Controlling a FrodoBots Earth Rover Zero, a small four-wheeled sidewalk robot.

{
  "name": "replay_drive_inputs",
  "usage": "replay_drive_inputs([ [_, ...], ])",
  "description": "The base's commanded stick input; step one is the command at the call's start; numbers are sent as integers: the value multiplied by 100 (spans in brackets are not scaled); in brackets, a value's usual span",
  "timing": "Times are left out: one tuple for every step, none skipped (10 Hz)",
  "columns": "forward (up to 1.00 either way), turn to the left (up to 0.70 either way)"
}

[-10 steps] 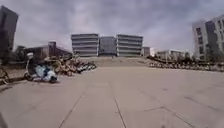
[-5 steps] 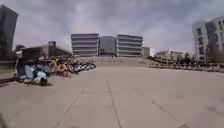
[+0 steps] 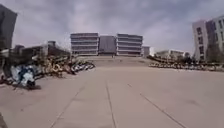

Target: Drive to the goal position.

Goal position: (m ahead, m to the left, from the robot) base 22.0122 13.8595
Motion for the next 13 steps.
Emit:
replay_drive_inputs([
  [100, 0],
  [100, 0],
  [100, 0],
  [100, 0],
  [100, 0],
  [100, 0],
  [100, 0],
  [100, 0],
  [100, 0],
  [100, 0],
  [100, 0],
  [100, 0],
  [100, 0],
])
